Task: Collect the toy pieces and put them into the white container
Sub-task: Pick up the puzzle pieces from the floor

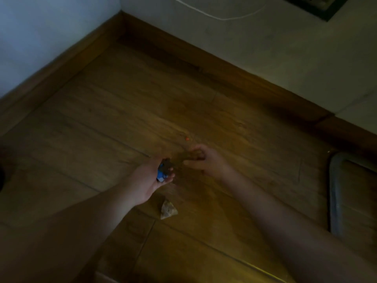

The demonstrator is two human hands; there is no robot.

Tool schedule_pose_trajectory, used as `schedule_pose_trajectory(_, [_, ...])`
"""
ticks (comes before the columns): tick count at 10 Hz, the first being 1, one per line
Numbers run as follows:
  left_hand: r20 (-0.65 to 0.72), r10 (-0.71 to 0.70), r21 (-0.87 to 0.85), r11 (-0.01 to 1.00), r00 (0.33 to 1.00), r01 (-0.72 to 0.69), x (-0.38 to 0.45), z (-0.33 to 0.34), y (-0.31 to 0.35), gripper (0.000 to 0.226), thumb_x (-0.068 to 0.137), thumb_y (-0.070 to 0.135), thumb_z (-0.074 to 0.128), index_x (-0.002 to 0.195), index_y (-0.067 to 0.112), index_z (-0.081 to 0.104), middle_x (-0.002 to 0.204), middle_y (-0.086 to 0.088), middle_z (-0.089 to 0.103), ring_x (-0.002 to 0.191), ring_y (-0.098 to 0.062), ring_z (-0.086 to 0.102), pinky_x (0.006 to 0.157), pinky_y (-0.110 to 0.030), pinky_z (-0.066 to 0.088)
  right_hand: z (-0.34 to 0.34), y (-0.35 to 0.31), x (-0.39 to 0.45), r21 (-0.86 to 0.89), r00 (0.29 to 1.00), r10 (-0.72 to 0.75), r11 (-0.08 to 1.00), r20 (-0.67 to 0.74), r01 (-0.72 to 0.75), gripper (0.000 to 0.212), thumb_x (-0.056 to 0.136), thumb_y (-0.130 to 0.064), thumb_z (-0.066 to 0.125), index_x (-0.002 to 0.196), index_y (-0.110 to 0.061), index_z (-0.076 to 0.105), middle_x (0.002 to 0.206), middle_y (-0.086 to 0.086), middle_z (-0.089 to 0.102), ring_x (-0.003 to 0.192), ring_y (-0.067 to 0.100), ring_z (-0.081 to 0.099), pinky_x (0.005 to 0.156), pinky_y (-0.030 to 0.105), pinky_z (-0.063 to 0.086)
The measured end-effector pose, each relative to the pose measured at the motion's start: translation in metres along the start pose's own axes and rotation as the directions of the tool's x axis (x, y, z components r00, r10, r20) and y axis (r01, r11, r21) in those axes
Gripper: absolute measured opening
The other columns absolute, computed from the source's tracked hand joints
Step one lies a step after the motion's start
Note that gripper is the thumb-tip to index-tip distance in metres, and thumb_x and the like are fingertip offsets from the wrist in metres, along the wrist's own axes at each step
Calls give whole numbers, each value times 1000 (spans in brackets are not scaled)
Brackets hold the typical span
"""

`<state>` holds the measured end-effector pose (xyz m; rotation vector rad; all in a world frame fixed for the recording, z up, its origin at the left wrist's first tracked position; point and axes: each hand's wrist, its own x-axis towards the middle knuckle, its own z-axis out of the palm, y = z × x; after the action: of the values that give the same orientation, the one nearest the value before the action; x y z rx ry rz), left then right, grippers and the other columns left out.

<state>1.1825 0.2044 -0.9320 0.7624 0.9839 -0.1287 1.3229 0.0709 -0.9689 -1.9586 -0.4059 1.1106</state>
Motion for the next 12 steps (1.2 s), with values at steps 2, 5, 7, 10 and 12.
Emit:
schedule_pose_trajectory(2, [95,19,6,1000,995,-19,-19,9,1,25,101,18,36,87,7,53,82,-7,54,73,-16,52,50,-18,49,45,-25,-25,-204,975,-168,959,147,196,28,72,-24,83,92,-25,63,80,-11,65,71,-2,60,67,20,48])
schedule_pose_trajectory(5, [153,-60,-114,990,986,78,-2,-27,3,31,93,23,53,118,4,57,106,-22,67,87,-27,67,63,-27,54,3,-15,26,-306,941,-118,952,-317,17,24,93,-37,58,111,-21,63,107,0,67,94,17,62,74,27,46])
schedule_pose_trajectory(7, [174,-18,-129,991,985,41,0,-51,12,44,82,20,62,122,3,55,109,-21,62,85,-24,68,67,-27,59,14,-3,94,-560,957,-25,816,-289,-148,48,99,-38,46,141,-16,38,135,18,50,119,36,53,91,35,44])
schedule_pose_trajectory(10, [131,-8,-135,991,991,26,1,-69,23,40,88,20,59,124,4,54,108,-21,60,88,-25,66,60,-25,57,27,-6,122,-766,980,-17,626,-198,-143,40,97,-10,41,136,-2,38,133,21,49,120,37,52,90,39,46])
schedule_pose_trajectory(12, [109,-8,-121,992,994,21,1,-68,29,36,91,20,57,123,3,53,105,-19,61,87,-23,66,60,-24,58,28,0,79,121,968,231,968,-94,-219,21,96,-12,40,80,-7,54,68,8,44,39,10,42,43,17,28])
